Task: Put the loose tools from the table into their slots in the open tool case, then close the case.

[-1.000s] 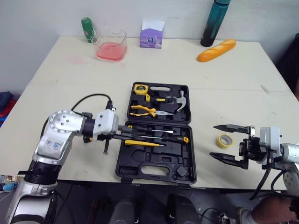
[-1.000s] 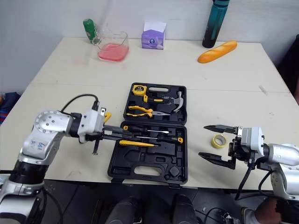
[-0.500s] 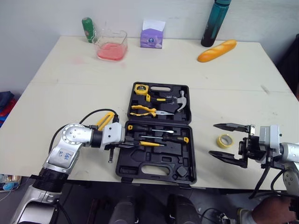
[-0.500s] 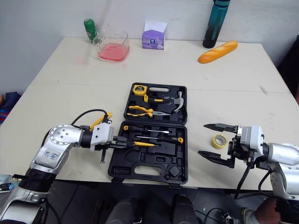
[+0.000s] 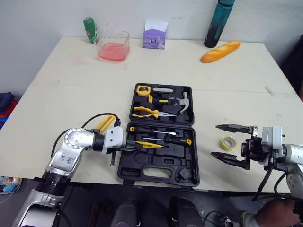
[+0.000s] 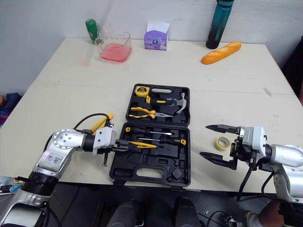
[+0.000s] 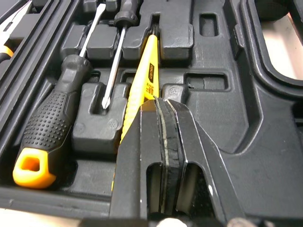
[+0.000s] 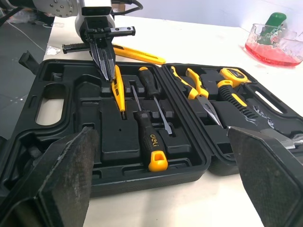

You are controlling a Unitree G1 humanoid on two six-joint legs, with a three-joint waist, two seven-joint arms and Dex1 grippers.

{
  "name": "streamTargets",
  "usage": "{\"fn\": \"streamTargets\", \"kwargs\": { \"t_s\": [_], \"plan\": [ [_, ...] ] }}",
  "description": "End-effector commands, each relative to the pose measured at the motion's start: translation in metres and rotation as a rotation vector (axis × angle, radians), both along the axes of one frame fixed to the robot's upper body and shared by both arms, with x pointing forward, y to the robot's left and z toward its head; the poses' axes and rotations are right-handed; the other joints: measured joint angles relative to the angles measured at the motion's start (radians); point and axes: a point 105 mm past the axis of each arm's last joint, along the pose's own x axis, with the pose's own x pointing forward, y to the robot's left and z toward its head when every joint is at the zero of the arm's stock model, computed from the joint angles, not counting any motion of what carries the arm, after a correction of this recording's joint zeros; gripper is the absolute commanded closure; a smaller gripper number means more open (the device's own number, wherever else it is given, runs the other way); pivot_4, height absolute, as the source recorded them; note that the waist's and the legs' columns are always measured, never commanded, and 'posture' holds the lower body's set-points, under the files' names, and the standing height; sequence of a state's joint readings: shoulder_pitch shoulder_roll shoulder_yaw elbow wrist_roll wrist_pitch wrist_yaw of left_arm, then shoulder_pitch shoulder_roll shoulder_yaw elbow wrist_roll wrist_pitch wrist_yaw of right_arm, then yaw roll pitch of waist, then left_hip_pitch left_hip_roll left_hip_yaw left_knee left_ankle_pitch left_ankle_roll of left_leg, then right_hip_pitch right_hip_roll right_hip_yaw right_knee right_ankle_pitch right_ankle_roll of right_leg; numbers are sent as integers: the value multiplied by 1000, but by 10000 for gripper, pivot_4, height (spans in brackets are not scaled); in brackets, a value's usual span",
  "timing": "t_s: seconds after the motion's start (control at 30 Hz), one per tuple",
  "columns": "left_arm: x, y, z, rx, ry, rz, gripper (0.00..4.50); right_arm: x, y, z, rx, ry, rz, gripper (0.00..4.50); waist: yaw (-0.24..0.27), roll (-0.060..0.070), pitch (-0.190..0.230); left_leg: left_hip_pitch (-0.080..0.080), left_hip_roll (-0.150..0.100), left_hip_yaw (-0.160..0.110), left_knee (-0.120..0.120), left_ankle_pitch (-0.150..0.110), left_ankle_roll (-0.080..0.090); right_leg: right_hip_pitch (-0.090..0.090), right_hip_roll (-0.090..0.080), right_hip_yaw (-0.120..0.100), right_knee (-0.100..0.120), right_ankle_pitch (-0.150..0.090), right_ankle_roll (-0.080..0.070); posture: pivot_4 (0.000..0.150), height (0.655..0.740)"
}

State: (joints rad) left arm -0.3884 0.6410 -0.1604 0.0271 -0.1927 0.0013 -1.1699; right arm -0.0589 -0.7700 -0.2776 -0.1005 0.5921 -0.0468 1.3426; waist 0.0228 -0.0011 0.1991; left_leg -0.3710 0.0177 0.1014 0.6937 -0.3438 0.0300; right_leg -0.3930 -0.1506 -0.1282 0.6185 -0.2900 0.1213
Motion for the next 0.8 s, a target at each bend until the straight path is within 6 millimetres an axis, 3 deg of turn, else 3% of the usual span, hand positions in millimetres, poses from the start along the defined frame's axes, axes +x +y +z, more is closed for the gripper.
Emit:
{"fn": "streamTargets", "kwargs": {
  "t_s": [0.03, 0.33, 0.63, 0.8],
  "plan": [
    [1, -2, 9, -40, -23, -13, 44359, -3, 3, 3, 7, -22, 21, 0, 0, 0, 0, 0, 0, 0, 0, 0, 0, 0, 0, 0, 0, 0, 0, 1500, 7400],
    [6, -3, 13, -87, -1, 29, 44359, -3, 4, 2, 6, -20, 24, 0, 0, 0, 0, 0, 0, 0, 0, 0, 0, 0, 0, 0, 0, 0, 0, 1500, 7400],
    [17, -2, 0, -58, 17, 111, 44359, -2, 6, 4, 6, -22, 25, 0, 1, 0, 0, 0, 0, 0, 0, 0, 0, 0, 0, 0, 0, 0, 0, 1500, 7400],
    [13, -5, -13, -4, 55, 92, 44359, -1, 7, 5, 6, -21, 19, 0, 0, 0, 0, 0, 0, 0, 0, 0, 0, 0, 0, 0, 0, 0, 0, 1500, 7400]
  ]
}}
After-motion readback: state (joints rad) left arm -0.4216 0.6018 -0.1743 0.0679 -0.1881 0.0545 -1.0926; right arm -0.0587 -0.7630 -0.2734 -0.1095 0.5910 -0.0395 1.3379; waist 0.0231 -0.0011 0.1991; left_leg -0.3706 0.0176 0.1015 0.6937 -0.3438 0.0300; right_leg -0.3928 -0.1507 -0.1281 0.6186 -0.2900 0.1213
